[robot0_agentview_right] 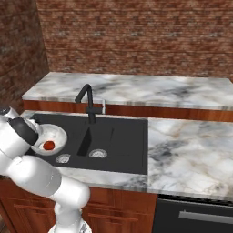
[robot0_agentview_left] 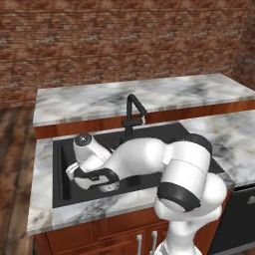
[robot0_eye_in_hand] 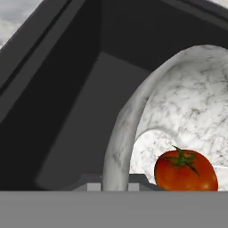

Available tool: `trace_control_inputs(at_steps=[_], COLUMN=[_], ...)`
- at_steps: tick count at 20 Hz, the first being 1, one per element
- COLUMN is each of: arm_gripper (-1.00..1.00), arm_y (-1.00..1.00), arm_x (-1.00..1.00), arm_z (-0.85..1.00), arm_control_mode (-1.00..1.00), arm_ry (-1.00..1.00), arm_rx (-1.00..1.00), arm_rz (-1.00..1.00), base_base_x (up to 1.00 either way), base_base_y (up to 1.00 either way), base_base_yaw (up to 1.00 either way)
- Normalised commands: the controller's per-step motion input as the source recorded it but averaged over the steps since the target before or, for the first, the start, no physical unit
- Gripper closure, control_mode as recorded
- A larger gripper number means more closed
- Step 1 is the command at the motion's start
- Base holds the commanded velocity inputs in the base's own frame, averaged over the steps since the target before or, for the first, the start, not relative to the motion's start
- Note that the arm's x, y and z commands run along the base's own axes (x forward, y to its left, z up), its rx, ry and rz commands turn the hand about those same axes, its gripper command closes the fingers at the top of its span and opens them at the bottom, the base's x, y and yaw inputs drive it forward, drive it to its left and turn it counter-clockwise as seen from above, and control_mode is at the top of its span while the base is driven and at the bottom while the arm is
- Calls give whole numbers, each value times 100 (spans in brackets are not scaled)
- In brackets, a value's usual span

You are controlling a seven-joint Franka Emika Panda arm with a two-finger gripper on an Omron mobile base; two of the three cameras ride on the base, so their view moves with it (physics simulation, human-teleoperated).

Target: Pick the tomato from the cabinet and place it in the bowl. Then pick the bowl and place it in the sink. Then turn on the sink facuet.

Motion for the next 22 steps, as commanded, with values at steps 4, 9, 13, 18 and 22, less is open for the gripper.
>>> trace_control_inputs(at_steps=[4, 9, 13, 18, 22], arm_gripper=[100, 100, 100, 100, 100], arm_y=[18, 3, 0, 2, 14], arm_x=[17, 25, 33, 39, 37], arm_z=[-6, -23, -43, -41, -35], arm_control_mode=[-100, -100, -100, -100, -100], arm_ry=[12, 8, 4, 1, 0], arm_rx=[0, 0, 0, 0, 0], arm_rz=[-9, -9, -9, -9, -9], base_base_x=[0, 0, 0, 0, 0], base_base_y=[0, 0, 0, 0, 0], base_base_yaw=[0, 0, 0, 0, 0])
